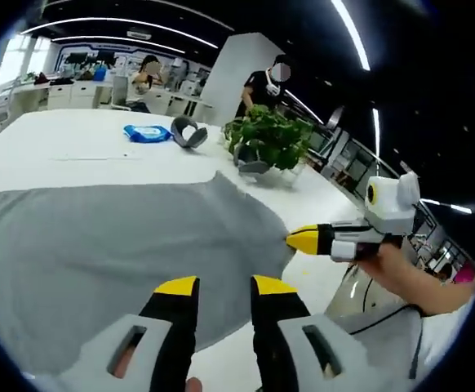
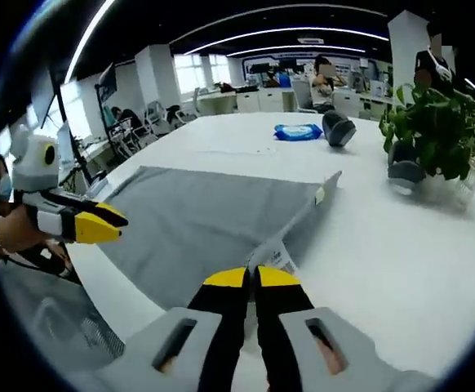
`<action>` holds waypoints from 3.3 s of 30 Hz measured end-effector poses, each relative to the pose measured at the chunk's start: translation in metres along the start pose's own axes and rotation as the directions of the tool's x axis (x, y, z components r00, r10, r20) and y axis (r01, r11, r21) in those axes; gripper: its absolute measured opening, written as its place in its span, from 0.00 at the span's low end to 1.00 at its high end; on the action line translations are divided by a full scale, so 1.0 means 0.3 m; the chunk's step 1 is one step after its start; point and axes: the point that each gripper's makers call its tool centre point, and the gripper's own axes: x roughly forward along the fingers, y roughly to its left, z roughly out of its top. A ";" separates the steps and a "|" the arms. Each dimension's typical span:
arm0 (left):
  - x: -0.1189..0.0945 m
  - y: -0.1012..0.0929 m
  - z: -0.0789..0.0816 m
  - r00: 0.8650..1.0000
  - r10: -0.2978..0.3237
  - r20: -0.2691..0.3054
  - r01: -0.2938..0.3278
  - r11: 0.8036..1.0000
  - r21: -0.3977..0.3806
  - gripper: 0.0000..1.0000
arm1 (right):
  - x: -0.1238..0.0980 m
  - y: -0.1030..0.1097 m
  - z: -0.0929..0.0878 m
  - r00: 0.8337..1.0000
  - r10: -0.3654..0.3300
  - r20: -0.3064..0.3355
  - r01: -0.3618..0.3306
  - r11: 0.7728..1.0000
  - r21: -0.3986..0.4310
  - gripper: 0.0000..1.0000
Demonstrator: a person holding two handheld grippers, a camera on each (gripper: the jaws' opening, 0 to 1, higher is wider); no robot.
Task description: Fold the towel on the table until its edges align and the towel forms a compact rectangular stack.
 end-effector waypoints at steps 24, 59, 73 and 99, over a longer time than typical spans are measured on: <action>0.387 -0.091 0.031 0.980 -0.113 -0.167 0.092 0.987 -0.128 0.34 | 0.044 0.078 -0.032 0.997 0.045 -0.067 -0.056 0.983 -0.174 0.01; 0.682 0.153 0.083 0.988 -0.064 -0.139 -0.003 0.901 -0.434 0.20 | 0.039 0.122 -0.057 0.990 0.121 -0.066 -0.130 0.981 -0.145 0.01; 0.734 0.223 0.142 0.990 -0.018 -0.142 -0.038 0.922 -0.386 0.03 | 0.033 0.143 -0.045 0.987 0.153 -0.045 -0.158 0.975 -0.155 0.01; 0.489 0.247 0.336 0.995 0.067 -0.071 -0.082 0.971 -0.225 0.02 | -0.055 0.293 0.117 0.967 0.251 0.036 -0.237 0.947 -0.219 0.00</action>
